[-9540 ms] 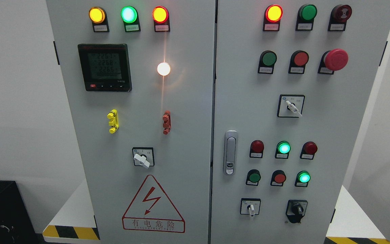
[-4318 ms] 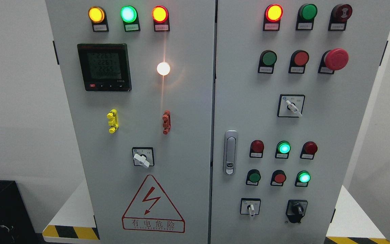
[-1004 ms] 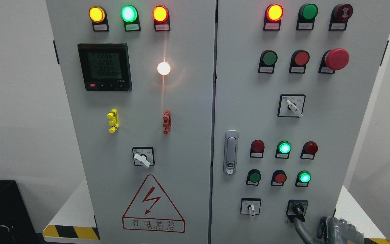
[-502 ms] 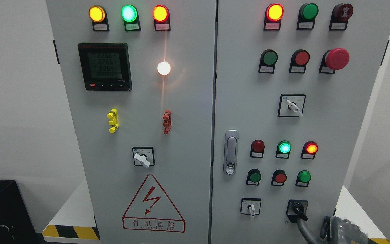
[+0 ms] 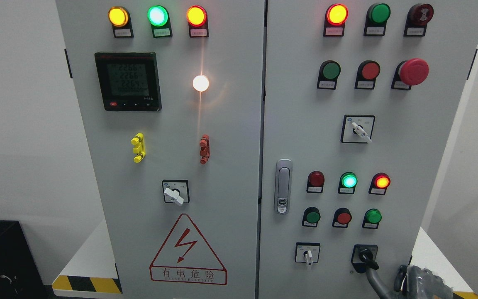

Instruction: Flip black knob to close circuit

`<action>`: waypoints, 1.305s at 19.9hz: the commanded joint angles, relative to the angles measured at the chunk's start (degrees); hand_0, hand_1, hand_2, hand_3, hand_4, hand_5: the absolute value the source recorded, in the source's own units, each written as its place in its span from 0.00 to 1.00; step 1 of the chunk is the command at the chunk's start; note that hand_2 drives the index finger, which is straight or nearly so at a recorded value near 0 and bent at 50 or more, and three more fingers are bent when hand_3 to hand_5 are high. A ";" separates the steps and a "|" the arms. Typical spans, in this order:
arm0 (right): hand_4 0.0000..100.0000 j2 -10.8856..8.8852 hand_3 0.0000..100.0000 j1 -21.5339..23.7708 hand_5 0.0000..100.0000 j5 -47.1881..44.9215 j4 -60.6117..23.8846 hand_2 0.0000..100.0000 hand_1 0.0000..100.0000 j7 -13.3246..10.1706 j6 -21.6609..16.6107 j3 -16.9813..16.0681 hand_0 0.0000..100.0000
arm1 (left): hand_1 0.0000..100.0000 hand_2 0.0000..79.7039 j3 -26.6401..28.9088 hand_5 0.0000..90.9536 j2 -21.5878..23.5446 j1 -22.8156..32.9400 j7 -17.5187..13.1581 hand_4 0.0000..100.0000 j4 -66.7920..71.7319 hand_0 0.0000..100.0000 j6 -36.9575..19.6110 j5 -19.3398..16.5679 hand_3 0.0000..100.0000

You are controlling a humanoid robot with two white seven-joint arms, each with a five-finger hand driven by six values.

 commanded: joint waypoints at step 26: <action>0.96 -1.05 1.00 2.36 0.97 -0.87 -0.60 0.85 0.00 -0.67 -1.08 6.59 0.00 | 0.56 0.00 0.00 0.00 0.00 1.23 -0.04 0.00 -1.67 0.12 0.01 0.00 0.00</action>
